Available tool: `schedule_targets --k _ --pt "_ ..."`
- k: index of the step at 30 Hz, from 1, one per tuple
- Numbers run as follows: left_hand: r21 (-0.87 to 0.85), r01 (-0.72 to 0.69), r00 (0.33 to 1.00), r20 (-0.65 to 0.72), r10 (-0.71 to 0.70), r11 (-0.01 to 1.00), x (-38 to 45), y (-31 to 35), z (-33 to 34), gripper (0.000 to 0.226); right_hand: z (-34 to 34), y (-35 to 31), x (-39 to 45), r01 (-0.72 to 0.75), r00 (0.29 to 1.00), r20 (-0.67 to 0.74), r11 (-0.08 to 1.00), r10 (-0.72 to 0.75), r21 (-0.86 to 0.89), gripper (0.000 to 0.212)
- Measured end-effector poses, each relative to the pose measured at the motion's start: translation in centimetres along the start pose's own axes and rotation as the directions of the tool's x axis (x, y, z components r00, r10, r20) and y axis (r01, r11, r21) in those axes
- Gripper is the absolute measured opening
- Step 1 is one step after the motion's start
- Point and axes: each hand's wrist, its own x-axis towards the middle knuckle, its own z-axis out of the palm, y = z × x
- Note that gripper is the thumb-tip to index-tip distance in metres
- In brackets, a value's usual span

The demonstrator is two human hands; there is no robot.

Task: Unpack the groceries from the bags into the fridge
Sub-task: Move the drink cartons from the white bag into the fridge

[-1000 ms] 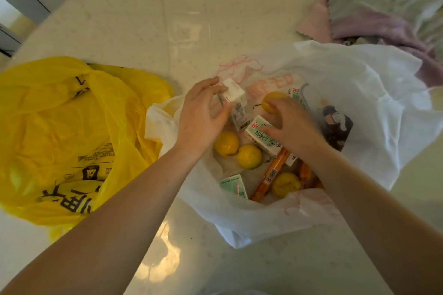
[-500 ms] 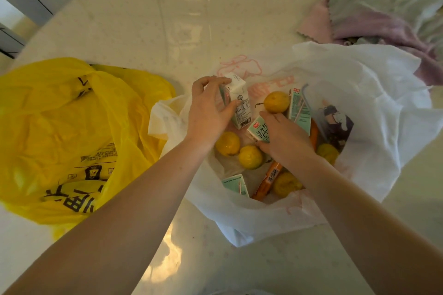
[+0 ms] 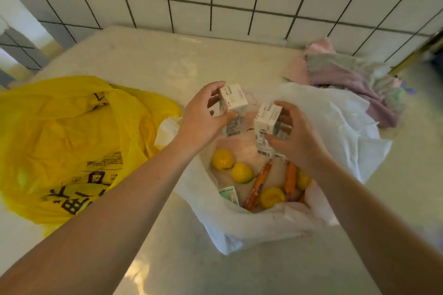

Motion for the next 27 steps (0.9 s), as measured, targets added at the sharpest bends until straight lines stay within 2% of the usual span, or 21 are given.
schedule_targets --k 3,7,14,21,27 --pt "-0.111 -0.036 0.999 -0.004 0.036 0.993 -1.3 2.7 -2.8 0.058 -1.6 -3.1 -0.7 0.089 0.996 -0.039 0.988 -0.085 0.125 0.069" --pt "-0.161 -0.105 0.993 -0.074 0.094 0.981 -3.9 5.8 -6.7 0.055 -3.6 -8.5 -2.1 0.207 0.978 -0.058 0.96 -0.2 0.189 0.065" --pt "-0.113 -0.179 0.959 -0.241 0.148 0.977 -11.8 9.2 -12.6 0.054 -2.5 -15.9 -6.4 0.392 0.91 0.023 0.877 -0.414 0.278 0.064" --pt "-0.082 -0.045 0.912 -0.409 0.007 0.996 -23.3 8.7 -17.3 0.053 2.3 -18.8 -11.9 0.409 0.806 0.241 0.803 -0.541 0.434 0.062" --pt "-0.146 0.081 0.82 -0.552 -0.149 0.986 -33.9 6.9 -20.9 0.051 8.9 -21.7 -17.8 0.386 0.682 0.391 0.758 -0.618 0.526 0.062"
